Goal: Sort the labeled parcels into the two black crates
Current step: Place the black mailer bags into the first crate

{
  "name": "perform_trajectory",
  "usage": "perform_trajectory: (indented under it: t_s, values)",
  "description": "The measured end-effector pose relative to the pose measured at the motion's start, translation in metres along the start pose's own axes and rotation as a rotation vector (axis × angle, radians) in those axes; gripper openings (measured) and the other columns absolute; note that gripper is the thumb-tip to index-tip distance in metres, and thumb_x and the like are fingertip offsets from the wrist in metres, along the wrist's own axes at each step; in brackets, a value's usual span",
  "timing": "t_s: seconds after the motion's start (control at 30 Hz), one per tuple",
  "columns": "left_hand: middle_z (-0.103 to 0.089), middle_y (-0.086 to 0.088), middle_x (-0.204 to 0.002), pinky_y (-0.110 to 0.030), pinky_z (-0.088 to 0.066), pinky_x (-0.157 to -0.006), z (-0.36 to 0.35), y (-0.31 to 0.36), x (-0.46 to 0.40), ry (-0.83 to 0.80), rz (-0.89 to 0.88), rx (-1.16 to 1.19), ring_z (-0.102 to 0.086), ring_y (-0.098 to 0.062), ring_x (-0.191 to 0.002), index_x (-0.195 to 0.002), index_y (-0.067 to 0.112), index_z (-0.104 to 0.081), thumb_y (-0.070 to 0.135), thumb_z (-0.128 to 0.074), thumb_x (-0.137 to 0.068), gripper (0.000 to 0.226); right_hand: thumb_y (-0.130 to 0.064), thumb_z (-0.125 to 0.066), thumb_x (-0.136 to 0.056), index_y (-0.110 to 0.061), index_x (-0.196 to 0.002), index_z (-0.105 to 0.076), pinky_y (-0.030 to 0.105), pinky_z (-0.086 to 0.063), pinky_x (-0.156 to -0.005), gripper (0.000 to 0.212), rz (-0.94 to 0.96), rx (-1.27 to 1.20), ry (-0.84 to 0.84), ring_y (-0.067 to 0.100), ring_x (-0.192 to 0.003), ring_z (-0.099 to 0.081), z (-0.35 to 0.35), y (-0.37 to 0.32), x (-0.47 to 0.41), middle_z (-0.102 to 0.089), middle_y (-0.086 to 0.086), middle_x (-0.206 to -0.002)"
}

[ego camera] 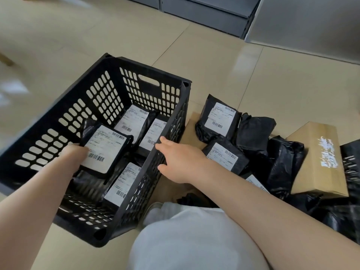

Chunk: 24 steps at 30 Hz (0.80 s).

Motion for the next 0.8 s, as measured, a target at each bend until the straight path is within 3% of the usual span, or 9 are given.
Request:
perform_trajectory:
  t_s: [0.07, 0.17, 0.3, 0.4, 0.53, 0.67, 0.8]
  values:
    - [-0.058, -0.026, -0.129, -0.042, -0.046, -0.092, 0.001, -0.009, 0.001, 0.029, 0.029, -0.086, -0.056, -0.042, -0.116, -0.134, 0.000, -0.055, 0.007, -0.050, -0.096, 0.039, -0.028, -0.041, -0.103, -0.023, -0.157, -0.019, 0.041, -0.055, -0.084, 0.059, -0.011, -0.013, -0.002, 0.027, -0.129, -0.051, -0.002, -0.001, 0.000, 0.004, -0.010, -0.167]
    - [-0.054, -0.029, -0.128, -0.044, -0.042, -0.099, 0.000, -0.022, 0.002, 0.016, 0.057, -0.221, -0.052, -0.044, -0.118, -0.125, -0.003, -0.057, 0.003, -0.044, -0.098, 0.030, -0.026, -0.042, -0.102, -0.022, -0.157, -0.019, 0.040, -0.056, -0.080, 0.060, -0.029, -0.026, 0.000, 0.027, -0.124, -0.055, -0.002, -0.001, -0.002, 0.005, -0.009, -0.167]
    - [-0.059, -0.030, -0.117, -0.044, -0.046, -0.087, -0.004, -0.034, -0.006, 0.038, 0.043, -0.296, -0.057, -0.044, -0.109, -0.120, -0.008, -0.059, 0.003, -0.045, -0.096, 0.030, -0.025, -0.042, -0.101, -0.021, -0.156, -0.022, 0.040, -0.056, -0.081, 0.058, -0.036, -0.017, 0.015, 0.027, -0.121, -0.056, -0.003, -0.003, -0.003, 0.004, -0.008, -0.167]
    - [-0.057, -0.031, -0.120, -0.044, -0.044, -0.088, -0.015, -0.032, -0.005, 0.035, 0.042, -0.367, -0.055, -0.044, -0.111, -0.125, -0.008, -0.057, 0.004, -0.044, -0.098, 0.032, -0.019, -0.043, -0.101, -0.020, -0.152, -0.029, 0.039, -0.054, -0.083, 0.053, -0.054, -0.014, 0.051, 0.028, -0.121, -0.057, -0.002, -0.004, -0.004, -0.001, -0.007, -0.167]
    - [-0.049, -0.026, -0.101, -0.044, -0.039, -0.090, -0.024, -0.038, -0.004, 0.025, 0.065, -0.454, -0.046, -0.035, -0.092, -0.122, -0.011, -0.054, 0.000, -0.044, -0.098, 0.029, -0.020, -0.044, -0.101, -0.017, -0.151, -0.031, 0.034, -0.050, -0.075, 0.052, -0.054, -0.003, 0.070, 0.029, -0.117, -0.058, -0.001, -0.007, -0.006, -0.004, -0.003, -0.167]
    - [-0.058, -0.023, -0.119, -0.049, -0.041, -0.097, -0.021, -0.048, -0.019, 0.012, 0.008, -0.628, -0.051, -0.042, -0.117, -0.128, 0.006, -0.056, 0.013, -0.048, -0.090, 0.040, -0.022, -0.045, -0.101, -0.017, -0.154, -0.025, 0.034, -0.049, -0.071, 0.057, -0.042, 0.010, 0.050, 0.031, -0.115, -0.059, -0.004, -0.007, -0.005, 0.001, -0.002, -0.168]
    - [-0.050, -0.023, -0.133, -0.055, -0.034, -0.108, -0.023, -0.050, -0.023, 0.025, 0.005, -0.725, -0.041, -0.043, -0.127, -0.137, 0.008, -0.047, 0.015, -0.048, -0.093, 0.045, -0.023, -0.047, -0.101, -0.016, -0.154, -0.023, 0.032, -0.047, -0.067, 0.059, -0.046, 0.008, 0.044, 0.030, -0.110, -0.060, -0.006, -0.007, -0.005, 0.004, -0.001, -0.167]
Point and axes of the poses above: each hand's wrist, its own x-axis away from the middle knuckle, its own z-axis out of the back of the hand, y = z × x, the point moved 6 cm from there along -x, towards the middle knuckle
